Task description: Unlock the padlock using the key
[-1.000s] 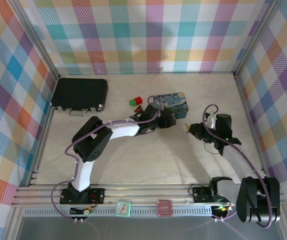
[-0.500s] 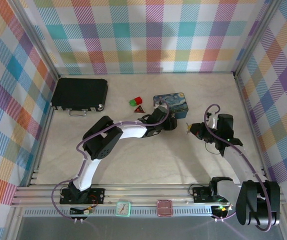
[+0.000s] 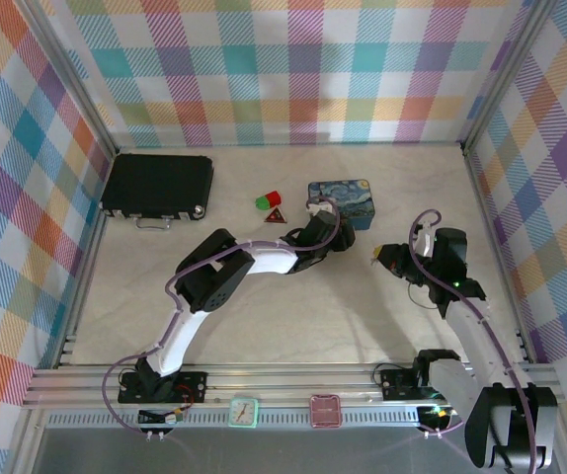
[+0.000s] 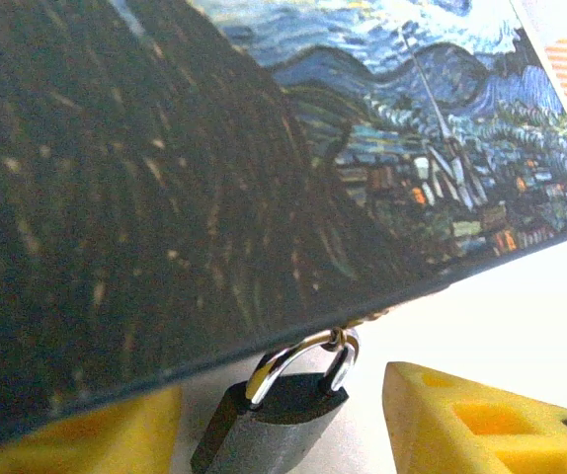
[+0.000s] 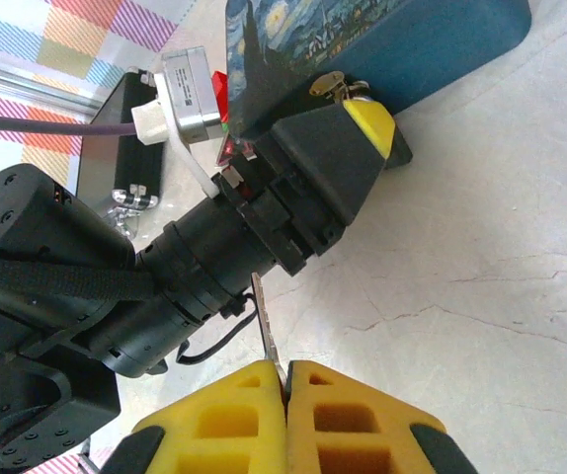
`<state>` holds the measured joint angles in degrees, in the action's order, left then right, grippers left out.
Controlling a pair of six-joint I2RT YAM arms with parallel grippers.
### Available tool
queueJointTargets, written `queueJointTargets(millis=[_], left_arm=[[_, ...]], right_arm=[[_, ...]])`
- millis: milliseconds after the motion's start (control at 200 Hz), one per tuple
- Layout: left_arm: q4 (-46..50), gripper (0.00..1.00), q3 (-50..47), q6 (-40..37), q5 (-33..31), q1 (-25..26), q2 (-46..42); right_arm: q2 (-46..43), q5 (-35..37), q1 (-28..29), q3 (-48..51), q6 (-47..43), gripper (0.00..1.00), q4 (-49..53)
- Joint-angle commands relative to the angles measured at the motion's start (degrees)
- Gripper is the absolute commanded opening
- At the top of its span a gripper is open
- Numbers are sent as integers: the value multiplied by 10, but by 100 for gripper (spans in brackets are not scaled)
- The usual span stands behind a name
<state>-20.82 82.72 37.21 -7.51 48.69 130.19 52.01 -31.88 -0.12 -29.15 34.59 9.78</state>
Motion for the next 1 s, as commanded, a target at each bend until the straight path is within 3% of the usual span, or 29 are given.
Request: queueJointTargets(millis=[0,270,410,550,655,800,995], left_arm=[[-25,50,10,23,8,0,48],[-115,25,-26,67,52,-12,51],[-146,18,-63,101,77,-25,28],[-158,11,-92,136,98,-35,-2],[-130,0,-94,152,125,-44,-20],[-114,0,-97,196,167,-53,-39],[-202,0,-116,293,233,-60,-44]], right_arm=[[0,2,-7,4,-14,0,21],[20,3,-12,4,-32,0,31],[35,2,-14,2,-29,0,21],[42,-4,-14,6,-16,0,1],[43,-11,-13,21,-8,0,-22],[68,-34,-15,40,2,0,-65],[169,-123,-17,49,37,0,-185]])
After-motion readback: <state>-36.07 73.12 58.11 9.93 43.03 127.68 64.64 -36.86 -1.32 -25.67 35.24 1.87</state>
